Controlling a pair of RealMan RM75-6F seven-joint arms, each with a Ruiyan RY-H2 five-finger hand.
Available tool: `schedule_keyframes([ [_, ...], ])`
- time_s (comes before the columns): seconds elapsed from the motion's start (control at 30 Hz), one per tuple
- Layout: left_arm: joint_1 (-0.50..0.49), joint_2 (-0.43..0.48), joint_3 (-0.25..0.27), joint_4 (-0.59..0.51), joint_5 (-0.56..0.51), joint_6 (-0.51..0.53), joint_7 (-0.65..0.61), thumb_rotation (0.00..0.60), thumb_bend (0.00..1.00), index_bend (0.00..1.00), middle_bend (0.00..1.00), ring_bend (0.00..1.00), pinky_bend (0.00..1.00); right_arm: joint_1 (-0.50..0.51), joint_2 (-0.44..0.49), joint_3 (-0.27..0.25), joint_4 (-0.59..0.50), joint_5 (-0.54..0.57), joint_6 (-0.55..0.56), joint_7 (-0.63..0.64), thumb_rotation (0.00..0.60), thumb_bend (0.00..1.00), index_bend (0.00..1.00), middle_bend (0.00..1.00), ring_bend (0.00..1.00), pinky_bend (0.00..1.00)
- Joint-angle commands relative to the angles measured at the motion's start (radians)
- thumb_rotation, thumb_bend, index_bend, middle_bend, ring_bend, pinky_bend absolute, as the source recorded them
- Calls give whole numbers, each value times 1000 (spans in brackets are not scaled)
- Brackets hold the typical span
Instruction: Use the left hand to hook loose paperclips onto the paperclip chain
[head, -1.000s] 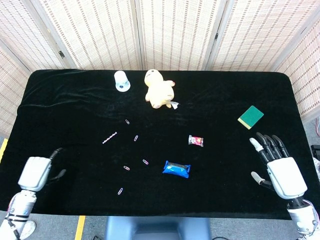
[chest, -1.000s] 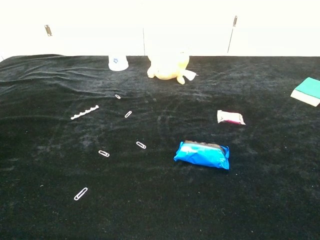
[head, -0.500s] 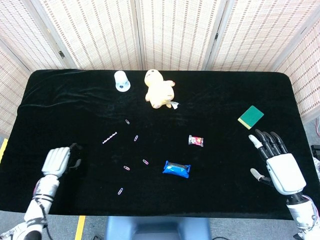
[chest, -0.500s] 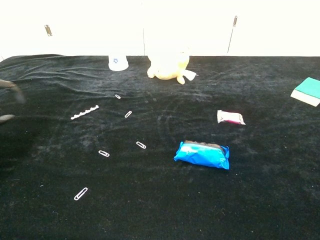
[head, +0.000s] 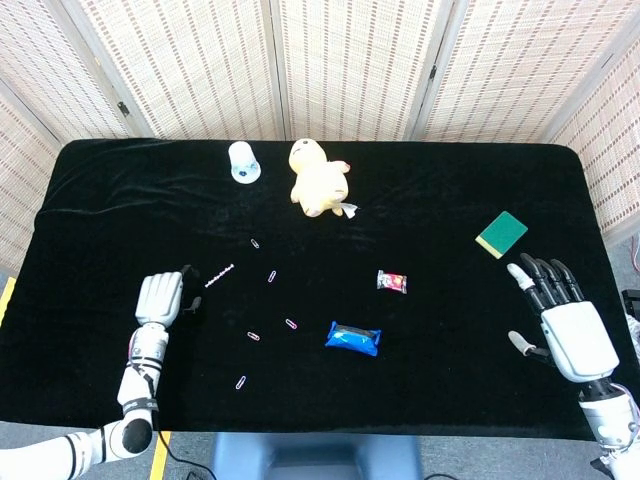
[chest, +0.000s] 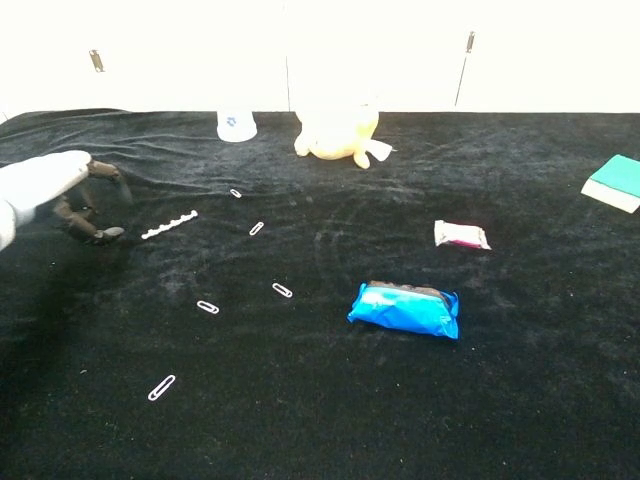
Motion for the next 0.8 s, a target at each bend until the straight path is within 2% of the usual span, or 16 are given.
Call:
schedule_keyframes([
  [0.03, -29, -36, -14, 52, -18, -23, -7, 600, 368, 385, 1000, 1000, 1000, 4, 0, 3, 7, 9, -7, 9, 600, 231, 0, 0, 0, 0],
  [0.8, -100, -123, -23, 224, -58, -123, -47, 600, 408, 460, 1000, 1000, 1000, 12, -4, 7, 44, 53, -27, 43, 600, 231, 0, 0, 0, 0],
])
